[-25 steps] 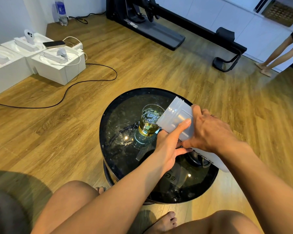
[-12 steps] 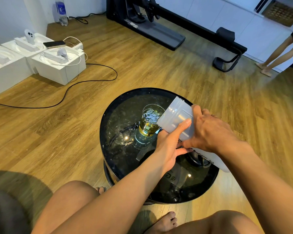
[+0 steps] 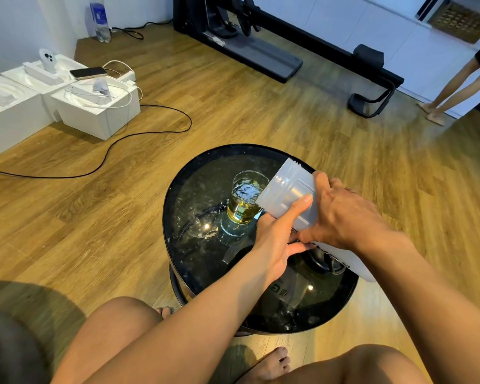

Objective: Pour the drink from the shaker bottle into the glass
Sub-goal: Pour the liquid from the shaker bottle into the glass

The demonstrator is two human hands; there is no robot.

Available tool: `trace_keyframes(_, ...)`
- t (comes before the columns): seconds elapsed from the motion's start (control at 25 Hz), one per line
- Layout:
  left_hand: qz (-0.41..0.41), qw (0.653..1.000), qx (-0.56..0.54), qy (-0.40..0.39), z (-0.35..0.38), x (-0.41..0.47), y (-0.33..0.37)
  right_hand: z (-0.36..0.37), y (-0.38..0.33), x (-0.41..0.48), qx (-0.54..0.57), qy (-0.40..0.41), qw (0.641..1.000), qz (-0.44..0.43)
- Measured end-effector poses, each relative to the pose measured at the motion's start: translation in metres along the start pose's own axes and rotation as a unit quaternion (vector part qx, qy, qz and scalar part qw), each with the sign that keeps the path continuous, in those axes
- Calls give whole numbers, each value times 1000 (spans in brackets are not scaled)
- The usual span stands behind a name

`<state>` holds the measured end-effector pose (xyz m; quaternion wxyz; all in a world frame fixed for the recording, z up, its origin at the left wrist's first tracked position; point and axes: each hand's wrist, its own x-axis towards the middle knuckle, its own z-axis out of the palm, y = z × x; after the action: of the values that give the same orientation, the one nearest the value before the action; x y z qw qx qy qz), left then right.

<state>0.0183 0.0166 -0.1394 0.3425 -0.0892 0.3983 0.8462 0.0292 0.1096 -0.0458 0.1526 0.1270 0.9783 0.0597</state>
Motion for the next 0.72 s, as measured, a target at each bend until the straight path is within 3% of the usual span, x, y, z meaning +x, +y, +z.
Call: trace_keyframes(0.72, 2, 1000, -1, -1, 0, -1, 0, 0, -1, -1, -2, -1, 1000, 3)
